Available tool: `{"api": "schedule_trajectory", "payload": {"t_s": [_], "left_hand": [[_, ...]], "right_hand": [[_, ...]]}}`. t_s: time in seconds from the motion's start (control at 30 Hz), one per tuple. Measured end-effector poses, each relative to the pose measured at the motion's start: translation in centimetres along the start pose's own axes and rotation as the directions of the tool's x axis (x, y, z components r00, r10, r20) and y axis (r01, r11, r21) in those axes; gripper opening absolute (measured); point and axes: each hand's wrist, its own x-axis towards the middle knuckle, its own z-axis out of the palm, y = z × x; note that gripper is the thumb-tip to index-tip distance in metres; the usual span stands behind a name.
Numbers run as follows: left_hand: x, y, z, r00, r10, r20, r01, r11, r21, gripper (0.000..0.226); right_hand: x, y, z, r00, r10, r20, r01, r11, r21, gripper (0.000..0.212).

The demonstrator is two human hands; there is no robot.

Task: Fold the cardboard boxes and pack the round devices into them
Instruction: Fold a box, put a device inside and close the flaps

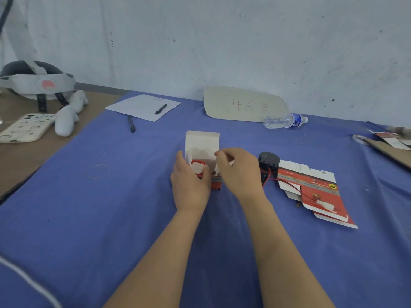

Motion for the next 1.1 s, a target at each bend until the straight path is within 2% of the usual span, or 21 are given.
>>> {"api": "schedule_trajectory", "payload": {"t_s": [0.1, 0.2, 0.27, 0.4, 0.5, 0.67, 0.83, 1.1], "left_hand": [[0.0, 0.1, 0.0, 1.000, -0.003, -0.002, 0.003, 1.000, -0.010, 0.072], [0.0, 0.1, 0.0, 1.000, -0.006, -0.009, 0.006, 1.000, -0.015, 0.072], [-0.1, 0.1, 0.0, 1.000, -0.005, -0.011, 0.004, 1.000, -0.014, 0.071], [-0.1, 0.1, 0.0, 1.000, -0.009, -0.013, 0.009, 1.000, -0.008, 0.070], [-0.1, 0.1, 0.0, 1.000, -0.011, -0.012, 0.011, 1.000, -0.009, 0.070], [-0.1, 0.1, -0.1, 1.000, -0.004, -0.003, 0.004, 1.000, -0.010, 0.071], [-0.2, 0.2, -0.1, 1.000, 0.007, 0.001, -0.007, 1.000, -0.013, 0.071], [-0.1, 0.3, -0.1, 1.000, -0.016, -0.019, 0.015, 0.999, -0.047, 0.059]], "right_hand": [[0.0, 0.0, 0.0, 0.999, 0.005, 0.045, -0.004, 1.000, -0.023, 0.017], [0.1, -0.1, -0.1, 0.992, 0.014, 0.125, -0.013, 1.000, -0.010, 0.030], [0.2, -0.1, -0.4, 0.993, 0.026, 0.118, -0.025, 1.000, -0.010, 0.038], [0.5, -0.2, -1.4, 0.999, 0.007, 0.050, 0.001, 0.989, -0.150, 0.030], [0.6, -0.3, -1.6, 1.000, 0.015, 0.027, -0.011, 0.990, -0.143, 0.032], [0.2, -0.2, -0.5, 0.998, -0.058, 0.024, 0.060, 0.993, -0.097, 0.019], [0.0, 0.2, 0.3, 0.996, -0.032, 0.081, 0.040, 0.994, -0.099, 0.018], [0.3, 1.0, 0.3, 0.990, -0.022, 0.141, 0.053, 0.974, -0.221, 0.027]]}}
